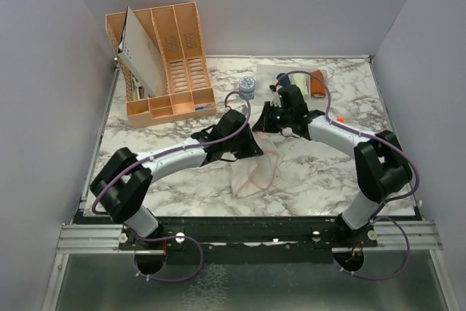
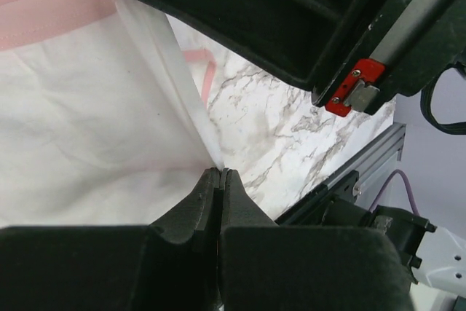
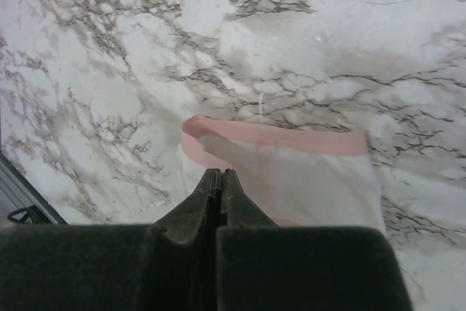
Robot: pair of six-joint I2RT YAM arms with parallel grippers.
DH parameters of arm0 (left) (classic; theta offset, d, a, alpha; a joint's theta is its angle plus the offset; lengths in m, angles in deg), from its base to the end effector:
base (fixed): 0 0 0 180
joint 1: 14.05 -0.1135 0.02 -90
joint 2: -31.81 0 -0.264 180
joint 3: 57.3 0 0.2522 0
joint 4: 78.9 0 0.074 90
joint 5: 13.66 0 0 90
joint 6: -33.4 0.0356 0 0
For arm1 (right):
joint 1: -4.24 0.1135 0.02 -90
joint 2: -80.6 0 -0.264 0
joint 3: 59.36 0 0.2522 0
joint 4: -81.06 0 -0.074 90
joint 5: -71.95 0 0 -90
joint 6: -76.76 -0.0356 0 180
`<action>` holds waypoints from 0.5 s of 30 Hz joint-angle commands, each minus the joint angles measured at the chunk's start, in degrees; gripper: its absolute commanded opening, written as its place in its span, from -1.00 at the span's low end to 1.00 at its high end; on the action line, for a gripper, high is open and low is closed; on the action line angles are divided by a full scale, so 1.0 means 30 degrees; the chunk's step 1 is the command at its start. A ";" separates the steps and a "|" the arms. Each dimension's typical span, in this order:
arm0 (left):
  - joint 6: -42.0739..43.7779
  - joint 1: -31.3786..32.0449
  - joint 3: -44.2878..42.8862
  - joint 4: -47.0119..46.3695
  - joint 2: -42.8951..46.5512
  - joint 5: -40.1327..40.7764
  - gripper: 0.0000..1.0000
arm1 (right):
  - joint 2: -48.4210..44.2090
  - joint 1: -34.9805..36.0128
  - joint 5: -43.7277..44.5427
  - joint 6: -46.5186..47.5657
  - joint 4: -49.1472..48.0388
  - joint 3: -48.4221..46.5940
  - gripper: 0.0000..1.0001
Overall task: Roll the underwear
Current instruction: Fold the underwear at the center of the board.
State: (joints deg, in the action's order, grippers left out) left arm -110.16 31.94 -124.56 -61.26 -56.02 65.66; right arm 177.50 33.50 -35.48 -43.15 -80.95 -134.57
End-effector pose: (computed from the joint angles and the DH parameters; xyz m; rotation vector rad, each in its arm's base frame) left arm 0.2258 -0.2432 0.2213 -0.0514 2.4833 -1.0695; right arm 0.3168 0.1897 0.2134 -0.1577 2.3785 0.8683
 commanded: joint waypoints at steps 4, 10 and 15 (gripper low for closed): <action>-0.0516 0.1082 -0.2223 -0.0262 -0.2847 0.0204 -1.00 | -0.0048 -0.1254 -0.0212 0.1233 0.0363 0.0561 -0.99; -0.0443 0.1417 -0.3028 -0.0290 -0.4590 0.0285 -1.00 | 0.0370 -0.1703 0.0597 0.1655 0.0383 0.0860 -0.99; -0.0215 0.1516 -0.3730 -0.0502 -0.5403 0.0182 -1.00 | 0.0882 -0.2017 0.1527 0.2275 0.0520 0.0708 -0.98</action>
State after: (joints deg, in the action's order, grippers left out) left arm -111.03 35.46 -132.93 -62.48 -70.42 66.77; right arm 178.53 28.39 -35.04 -39.00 -78.75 -132.30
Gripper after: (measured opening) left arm 0.018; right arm 0.012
